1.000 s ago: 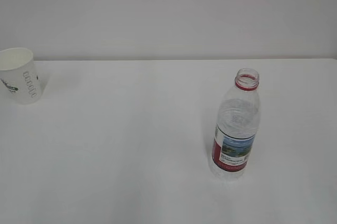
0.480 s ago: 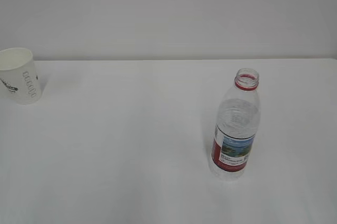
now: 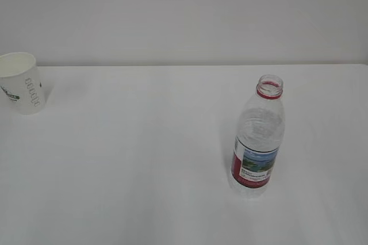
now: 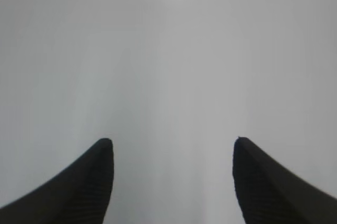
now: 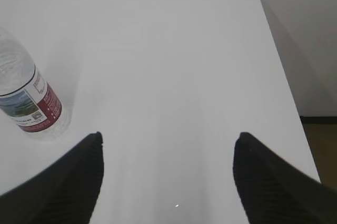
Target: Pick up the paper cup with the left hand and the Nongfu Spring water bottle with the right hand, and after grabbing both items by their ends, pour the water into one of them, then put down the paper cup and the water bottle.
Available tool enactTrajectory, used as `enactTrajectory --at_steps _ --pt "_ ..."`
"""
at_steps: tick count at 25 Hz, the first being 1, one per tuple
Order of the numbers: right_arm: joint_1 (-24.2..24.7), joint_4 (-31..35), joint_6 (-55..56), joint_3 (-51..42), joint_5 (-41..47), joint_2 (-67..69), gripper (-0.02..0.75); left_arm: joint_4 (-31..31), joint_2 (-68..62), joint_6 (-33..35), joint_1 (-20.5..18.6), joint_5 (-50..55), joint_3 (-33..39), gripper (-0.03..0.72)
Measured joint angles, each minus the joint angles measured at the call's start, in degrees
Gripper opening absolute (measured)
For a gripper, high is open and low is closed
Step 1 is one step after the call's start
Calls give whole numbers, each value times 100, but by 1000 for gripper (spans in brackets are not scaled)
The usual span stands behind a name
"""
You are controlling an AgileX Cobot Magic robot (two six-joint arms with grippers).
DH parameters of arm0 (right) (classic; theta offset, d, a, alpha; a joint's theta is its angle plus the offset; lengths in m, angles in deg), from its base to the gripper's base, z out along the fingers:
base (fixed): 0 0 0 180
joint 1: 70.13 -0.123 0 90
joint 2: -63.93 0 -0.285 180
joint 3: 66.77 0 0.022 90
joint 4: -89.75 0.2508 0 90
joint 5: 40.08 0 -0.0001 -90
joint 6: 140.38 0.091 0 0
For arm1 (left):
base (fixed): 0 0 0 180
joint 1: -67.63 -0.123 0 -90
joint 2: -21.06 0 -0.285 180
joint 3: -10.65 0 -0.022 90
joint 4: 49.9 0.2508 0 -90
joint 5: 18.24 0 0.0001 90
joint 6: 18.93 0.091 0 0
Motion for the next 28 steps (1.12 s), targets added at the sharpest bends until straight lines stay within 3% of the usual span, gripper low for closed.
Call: enactTrajectory --at_steps 17,21,28 --pt "0 -116 57 0 -534 71 581 328 -525 0 0 -86 0 515" --pt "0 -116 251 0 -740 125 580 543 -599 0 0 -872 -32 514" --pt "0 -120 388 0 -1240 528 580 249 -1189 0 0 -1681 -32 477"
